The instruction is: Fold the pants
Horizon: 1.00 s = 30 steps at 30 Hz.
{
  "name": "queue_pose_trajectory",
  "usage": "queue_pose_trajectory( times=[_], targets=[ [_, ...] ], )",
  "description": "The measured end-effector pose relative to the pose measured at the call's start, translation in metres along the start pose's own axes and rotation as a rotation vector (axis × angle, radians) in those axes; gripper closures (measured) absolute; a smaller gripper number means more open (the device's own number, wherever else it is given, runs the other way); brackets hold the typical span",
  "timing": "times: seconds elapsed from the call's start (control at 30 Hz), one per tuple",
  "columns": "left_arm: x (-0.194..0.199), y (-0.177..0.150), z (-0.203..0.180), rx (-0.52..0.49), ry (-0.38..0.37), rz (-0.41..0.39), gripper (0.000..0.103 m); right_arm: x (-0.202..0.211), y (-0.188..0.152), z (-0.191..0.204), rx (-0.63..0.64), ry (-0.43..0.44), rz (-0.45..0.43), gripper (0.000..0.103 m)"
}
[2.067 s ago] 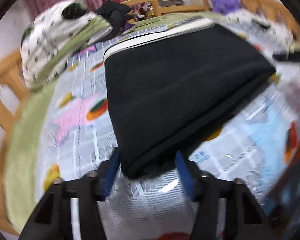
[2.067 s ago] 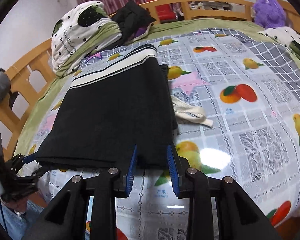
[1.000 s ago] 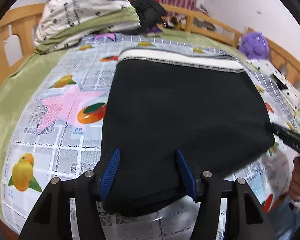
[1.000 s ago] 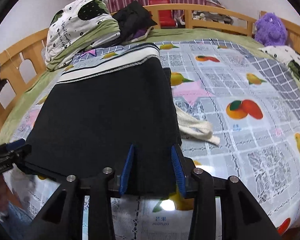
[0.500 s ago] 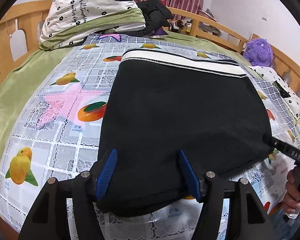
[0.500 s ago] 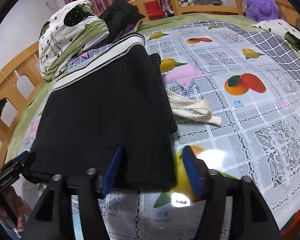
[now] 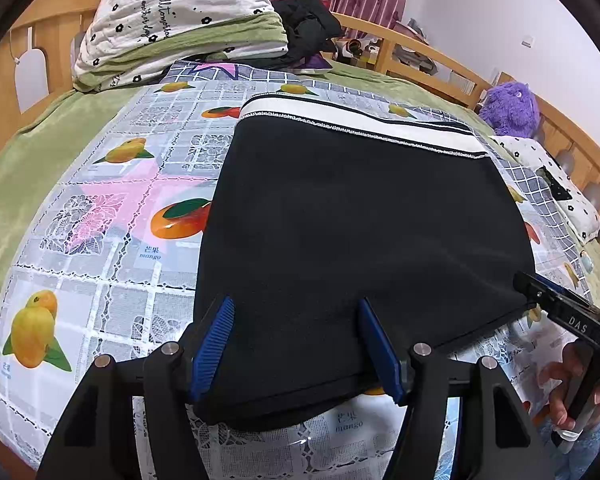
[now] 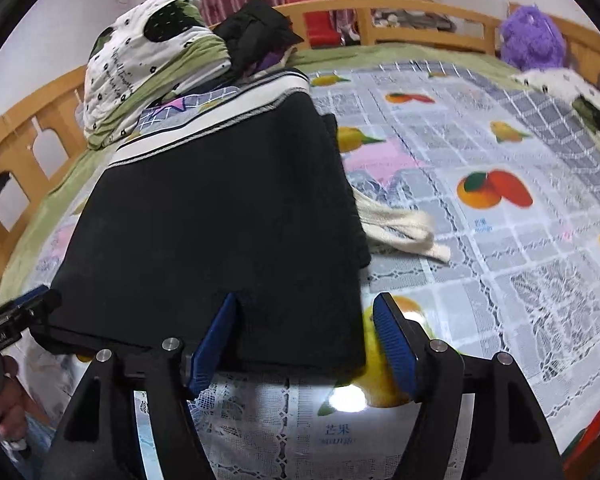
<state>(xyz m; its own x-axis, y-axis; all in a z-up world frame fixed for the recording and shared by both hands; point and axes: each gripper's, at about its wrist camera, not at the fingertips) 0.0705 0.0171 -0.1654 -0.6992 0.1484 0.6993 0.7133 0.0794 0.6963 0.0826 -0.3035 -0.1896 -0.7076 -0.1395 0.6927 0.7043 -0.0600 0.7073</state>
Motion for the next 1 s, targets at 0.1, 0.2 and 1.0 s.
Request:
queue_pose_trajectory(
  times=[0.1,0.2,1.0],
  targets=[
    [0.001,-0.001,-0.001,-0.005,0.0,-0.011,0.041,0.003,-0.002,0.006,0.014,-0.009,-0.027,0.033],
    [0.002,-0.003,-0.002,-0.003,0.011,-0.024,0.041,0.006,-0.002,0.008,0.014,-0.001,-0.051,0.033],
    [0.016,0.128,-0.009,0.082,-0.102,-0.102,0.045,0.006,0.134,0.015,-0.023,0.037,-0.108,0.071]
  ],
)
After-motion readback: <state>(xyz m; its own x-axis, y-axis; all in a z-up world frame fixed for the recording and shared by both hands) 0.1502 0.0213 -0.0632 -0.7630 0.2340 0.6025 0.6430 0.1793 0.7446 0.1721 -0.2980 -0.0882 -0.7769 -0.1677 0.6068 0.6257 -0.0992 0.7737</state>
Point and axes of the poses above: each gripper's, at about its wrist camera, not at the fingertips, and x roughly against the way its jaws point, z to its left, y to its top, and after that the axes turned 3 degrees about -z, right-handed
